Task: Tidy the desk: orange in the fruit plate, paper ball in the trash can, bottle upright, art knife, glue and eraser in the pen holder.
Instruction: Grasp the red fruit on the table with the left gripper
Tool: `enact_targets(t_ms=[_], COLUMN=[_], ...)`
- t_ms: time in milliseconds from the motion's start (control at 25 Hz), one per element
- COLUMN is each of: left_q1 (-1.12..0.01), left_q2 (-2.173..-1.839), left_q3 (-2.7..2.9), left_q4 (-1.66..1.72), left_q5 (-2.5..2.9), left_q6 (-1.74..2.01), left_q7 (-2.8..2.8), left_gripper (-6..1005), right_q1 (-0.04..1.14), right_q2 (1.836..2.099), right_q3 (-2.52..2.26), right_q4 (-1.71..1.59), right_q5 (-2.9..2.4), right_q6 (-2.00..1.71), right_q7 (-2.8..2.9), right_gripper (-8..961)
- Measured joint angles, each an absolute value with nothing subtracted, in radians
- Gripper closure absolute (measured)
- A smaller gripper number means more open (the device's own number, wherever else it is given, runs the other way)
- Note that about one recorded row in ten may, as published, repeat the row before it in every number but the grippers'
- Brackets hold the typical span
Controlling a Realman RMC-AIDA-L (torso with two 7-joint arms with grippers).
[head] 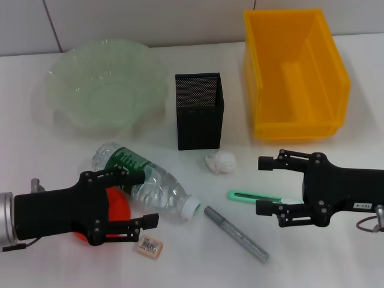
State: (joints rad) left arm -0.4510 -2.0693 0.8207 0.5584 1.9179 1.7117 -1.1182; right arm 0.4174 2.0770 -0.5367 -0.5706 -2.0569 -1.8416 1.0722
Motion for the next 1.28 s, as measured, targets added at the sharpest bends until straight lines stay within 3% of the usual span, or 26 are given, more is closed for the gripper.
enact_targets(t_ms=[1280], left_q1=[-0.431], left_q2=[-2.068], left_q3=[0.813], left_q4=[0.568], left_q5=[1.913], left_q6=[1.718], left_q7=[-1.058], left_gripper=[136], right_q1=[0.375], right_q2=[2.069], right_q3=[-0.497], right_q4=[-0.59], right_q5=[-2.04], right_q6=[-1.886], right_q7=[1.072], right_gripper=[127])
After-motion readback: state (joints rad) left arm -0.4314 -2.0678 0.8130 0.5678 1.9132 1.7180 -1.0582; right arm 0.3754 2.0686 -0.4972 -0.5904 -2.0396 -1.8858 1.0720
